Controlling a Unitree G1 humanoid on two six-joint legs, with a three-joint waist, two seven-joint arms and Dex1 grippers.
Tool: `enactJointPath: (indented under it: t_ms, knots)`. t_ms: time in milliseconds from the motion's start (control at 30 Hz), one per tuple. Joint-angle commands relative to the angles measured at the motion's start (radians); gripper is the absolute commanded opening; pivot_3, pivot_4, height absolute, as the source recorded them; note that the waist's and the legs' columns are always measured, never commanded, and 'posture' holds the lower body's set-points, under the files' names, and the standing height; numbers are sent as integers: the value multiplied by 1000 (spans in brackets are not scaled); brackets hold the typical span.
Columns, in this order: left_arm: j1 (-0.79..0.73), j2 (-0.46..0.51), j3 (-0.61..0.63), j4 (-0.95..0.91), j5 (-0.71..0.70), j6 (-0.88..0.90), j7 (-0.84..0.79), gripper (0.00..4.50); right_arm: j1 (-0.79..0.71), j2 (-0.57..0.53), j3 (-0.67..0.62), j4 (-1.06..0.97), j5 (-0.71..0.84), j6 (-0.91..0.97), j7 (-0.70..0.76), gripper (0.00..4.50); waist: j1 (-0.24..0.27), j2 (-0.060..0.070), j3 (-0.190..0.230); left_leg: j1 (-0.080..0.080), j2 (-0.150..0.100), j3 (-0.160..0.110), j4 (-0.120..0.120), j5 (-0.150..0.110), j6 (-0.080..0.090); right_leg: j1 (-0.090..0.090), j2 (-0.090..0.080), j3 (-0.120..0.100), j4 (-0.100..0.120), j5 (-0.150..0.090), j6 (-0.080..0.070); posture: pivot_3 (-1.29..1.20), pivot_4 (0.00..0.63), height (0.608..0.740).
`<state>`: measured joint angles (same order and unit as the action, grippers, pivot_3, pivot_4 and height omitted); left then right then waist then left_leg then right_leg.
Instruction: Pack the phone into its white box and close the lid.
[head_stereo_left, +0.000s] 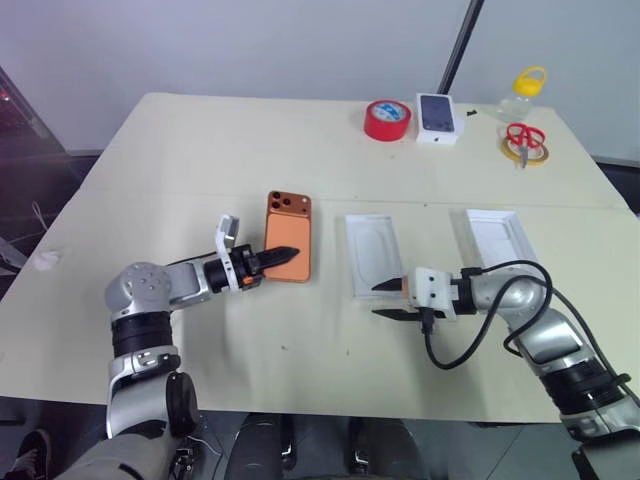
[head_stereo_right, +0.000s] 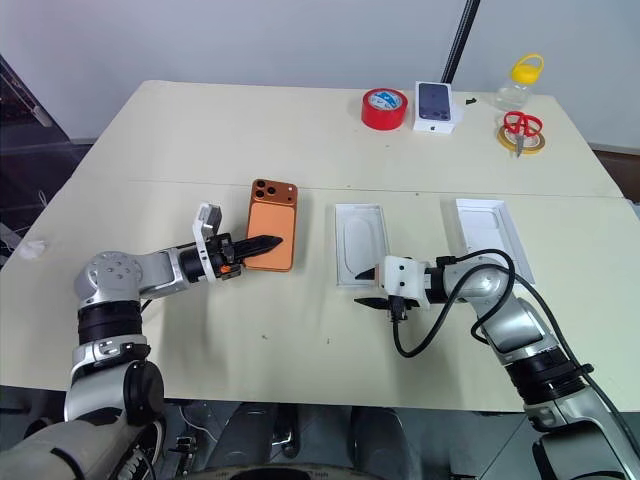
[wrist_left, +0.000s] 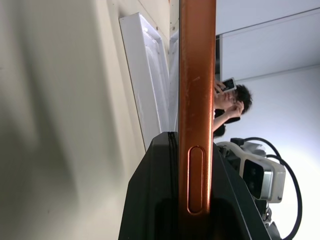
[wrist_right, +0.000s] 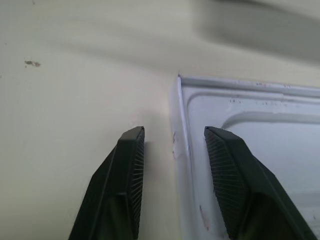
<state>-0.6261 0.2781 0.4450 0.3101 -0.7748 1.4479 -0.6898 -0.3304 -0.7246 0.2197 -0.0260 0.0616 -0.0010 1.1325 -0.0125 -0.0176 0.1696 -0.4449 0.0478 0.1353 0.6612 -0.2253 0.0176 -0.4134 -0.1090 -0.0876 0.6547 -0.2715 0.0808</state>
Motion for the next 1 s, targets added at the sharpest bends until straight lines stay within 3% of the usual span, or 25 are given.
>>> enactJointPath:
  t_ms: [33, 100, 633, 733, 900, 1000]
  knots:
    - [-9, 1, 8, -41, -45, -4, 3, 0, -12, 13, -14, 8, 14, -7, -11, 989, 0, 0, 0, 0, 0, 0, 0, 0, 0, 0, 0, 0, -1, 0, 0, 0, 150, 723]
    - [-15, -5, 14, -42, -50, -3, 15, 0, -14, 20, -11, 3, 16, -4, -14, 30, -1, 0, 0, 0, 0, 0, 0, 0, 0, 0, 0, 0, -2, 0, -1, 0, 150, 723]
    - [-95, -135, 72, -83, -121, -28, 199, 0, -119, 221, 85, -31, -26, 121, -120, 30, -2, 0, 0, 0, 0, 0, 0, 0, 0, 1, 0, -1, -2, 1, 0, 0, 150, 723]
    - [-77, -141, 59, -97, -121, -37, 213, 0, -123, 222, 74, -41, -23, 135, -128, 994, -1, 0, 0, 0, -1, 0, 0, 0, 0, 1, 0, -1, -3, 2, 1, 0, 150, 723]
    - [-44, -170, 60, -123, -131, -30, 247, 0, -80, 178, -11, -157, 92, 200, -90, 3373, 2, 0, 0, -1, -1, 0, 0, 0, 1, 1, 0, -1, -3, 3, 2, 0, 150, 723]
    - [-6, -195, 38, -141, -129, -28, 257, 0, -50, 113, -95, -175, 143, 214, -77, 3373, 1, 0, 1, -1, -1, 0, 0, 0, 1, 2, 0, -2, -4, 2, 2, 0, 150, 723]
